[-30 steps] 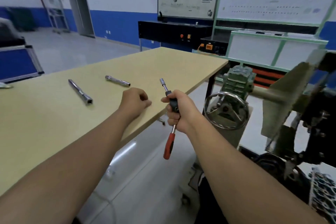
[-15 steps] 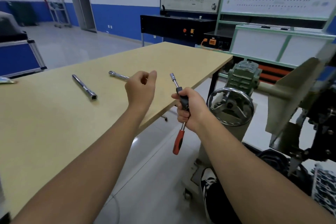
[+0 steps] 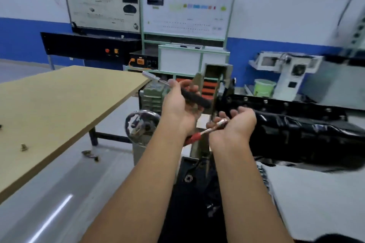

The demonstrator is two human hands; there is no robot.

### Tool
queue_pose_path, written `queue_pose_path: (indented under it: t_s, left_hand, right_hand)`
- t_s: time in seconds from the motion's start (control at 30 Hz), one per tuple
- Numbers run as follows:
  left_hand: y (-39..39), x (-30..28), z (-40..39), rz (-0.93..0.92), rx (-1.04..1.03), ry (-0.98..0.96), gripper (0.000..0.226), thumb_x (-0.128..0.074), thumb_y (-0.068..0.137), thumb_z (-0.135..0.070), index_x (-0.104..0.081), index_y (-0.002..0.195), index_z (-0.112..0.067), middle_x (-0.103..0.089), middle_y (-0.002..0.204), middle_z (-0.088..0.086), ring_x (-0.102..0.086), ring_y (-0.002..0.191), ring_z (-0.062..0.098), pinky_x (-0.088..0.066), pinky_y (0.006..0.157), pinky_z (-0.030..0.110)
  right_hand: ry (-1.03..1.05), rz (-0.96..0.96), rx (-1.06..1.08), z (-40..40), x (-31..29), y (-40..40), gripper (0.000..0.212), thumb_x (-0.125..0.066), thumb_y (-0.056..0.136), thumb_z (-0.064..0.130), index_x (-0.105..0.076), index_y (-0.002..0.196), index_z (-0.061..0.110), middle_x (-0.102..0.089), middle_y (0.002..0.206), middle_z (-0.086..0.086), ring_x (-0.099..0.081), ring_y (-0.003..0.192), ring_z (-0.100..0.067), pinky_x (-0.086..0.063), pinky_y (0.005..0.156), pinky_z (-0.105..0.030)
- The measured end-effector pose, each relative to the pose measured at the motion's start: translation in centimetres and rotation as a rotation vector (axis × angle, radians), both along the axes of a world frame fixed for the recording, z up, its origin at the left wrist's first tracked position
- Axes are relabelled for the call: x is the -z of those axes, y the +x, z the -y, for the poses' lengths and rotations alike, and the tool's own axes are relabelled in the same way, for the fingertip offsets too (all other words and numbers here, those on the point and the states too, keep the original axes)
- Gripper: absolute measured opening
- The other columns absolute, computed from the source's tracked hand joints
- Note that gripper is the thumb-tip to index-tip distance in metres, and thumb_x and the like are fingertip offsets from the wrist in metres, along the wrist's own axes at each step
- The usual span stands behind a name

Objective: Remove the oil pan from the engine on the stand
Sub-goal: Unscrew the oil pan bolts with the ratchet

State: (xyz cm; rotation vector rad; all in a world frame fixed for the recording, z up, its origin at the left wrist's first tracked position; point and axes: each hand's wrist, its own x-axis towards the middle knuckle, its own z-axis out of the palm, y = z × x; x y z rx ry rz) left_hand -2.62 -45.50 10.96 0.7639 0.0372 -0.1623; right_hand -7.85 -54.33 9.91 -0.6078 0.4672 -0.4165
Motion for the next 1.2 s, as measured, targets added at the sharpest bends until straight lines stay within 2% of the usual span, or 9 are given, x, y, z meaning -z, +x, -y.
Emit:
queue_pose_path:
  t_s: [0.13,0.23,0.33,0.43,0.5,0.6,0.7,0.83,1.2]
  left_hand:
    - [-1.5,0.0,6.5,0.026,0.173,0.113,0.056,-0.036,0.102,-0.066,-0.065,0.086,-0.020,-0.065,0.076,0.002,-0.067,0.068,0.019,-0.056,0.065,0.035]
    - [-2.6,0.4,9.3,0.068,0.158,0.103,0.056,-0.042,0.101,-0.063,-0.064,0.087,-0.014,-0.069,0.071,0.010,-0.072,0.057,0.024,-0.055,0.048,0.031]
    - [-3.2,0.4,10.6,0.066,0.140,0.019,0.057,-0.047,0.100,-0.061,-0.067,0.085,-0.010,-0.074,0.076,0.015,-0.076,0.067,0.028,-0.061,0.057,0.039]
    - [-3.6,0.5,11.2,0.011,0.098,-0.043,0.057,-0.048,0.100,-0.062,-0.067,0.083,-0.011,-0.076,0.081,0.016,-0.077,0.071,0.029,-0.061,0.059,0.038]
    - [-3.8,1.0,11.4,-0.025,0.074,-0.072,0.058,-0.045,0.100,-0.063,-0.066,0.086,-0.011,-0.077,0.079,0.015,-0.077,0.069,0.028,-0.060,0.055,0.035]
    - [-4.5,2.3,11.8,-0.052,0.080,-0.048,0.061,-0.041,0.100,-0.067,-0.065,0.088,-0.013,-0.076,0.077,0.014,-0.077,0.068,0.027,-0.059,0.052,0.035]
    - [-5.2,3.3,12.4,-0.056,0.079,0.001,0.061,-0.040,0.100,-0.067,-0.064,0.091,-0.011,-0.075,0.071,0.012,-0.076,0.062,0.025,-0.057,0.048,0.033]
    - [-5.3,3.3,12.5,-0.044,0.029,0.055,0.060,-0.040,0.101,-0.065,-0.063,0.088,-0.011,-0.074,0.069,0.010,-0.075,0.061,0.024,-0.057,0.048,0.033]
    - [-5.7,2.5,12.7,-0.059,-0.019,0.113,0.054,-0.046,0.104,-0.057,-0.063,0.089,-0.008,-0.071,0.063,0.013,-0.072,0.055,0.027,-0.055,0.046,0.033]
  right_hand:
    - [0.005,0.118,0.014,4.2,0.3,-3.7,0.039,-0.028,0.083,-0.020,-0.042,0.086,0.016,-0.047,0.074,-0.008,-0.043,0.049,-0.015,-0.030,0.055,-0.028]
    - [-0.045,0.279,0.117,5.5,0.4,-5.0,0.052,-0.032,0.078,-0.034,-0.048,0.099,0.010,-0.053,0.090,-0.016,-0.054,0.061,-0.017,-0.047,0.059,-0.028]
    - [-0.067,0.331,0.206,7.1,0.9,-5.9,0.035,-0.057,0.087,-0.027,-0.060,0.102,0.004,-0.062,0.104,-0.018,-0.069,0.079,-0.017,-0.059,0.081,-0.026]
    - [-0.024,0.366,0.210,7.8,1.7,-6.8,0.013,-0.062,0.093,-0.012,-0.065,0.102,-0.005,-0.073,0.101,-0.023,-0.075,0.090,-0.024,-0.061,0.079,-0.026]
    - [-0.026,0.342,0.197,8.4,2.7,-7.7,0.016,-0.063,0.096,-0.003,-0.068,0.112,-0.002,-0.075,0.109,-0.025,-0.077,0.092,-0.029,-0.063,0.076,-0.030]
    - [-0.240,0.230,0.156,9.0,4.3,-8.8,0.021,-0.062,0.102,0.014,-0.065,0.123,0.014,-0.078,0.110,-0.010,-0.074,0.065,-0.023,-0.059,0.055,-0.032]
    - [-0.305,0.196,0.118,9.6,5.0,-9.3,0.019,-0.063,0.102,0.018,-0.056,0.115,0.006,-0.079,0.103,-0.013,-0.054,0.043,-0.015,-0.040,0.040,-0.023]
    - [-0.163,0.348,0.027,10.4,4.3,-9.7,0.008,-0.062,0.098,0.017,-0.063,0.097,0.009,-0.064,0.080,-0.007,-0.046,0.045,-0.015,-0.034,0.040,-0.025]
    - [-0.093,0.442,-0.095,9.6,3.6,-9.0,0.017,-0.050,0.102,0.004,-0.061,0.098,0.015,-0.061,0.070,-0.009,-0.044,0.044,-0.014,-0.032,0.042,-0.022]
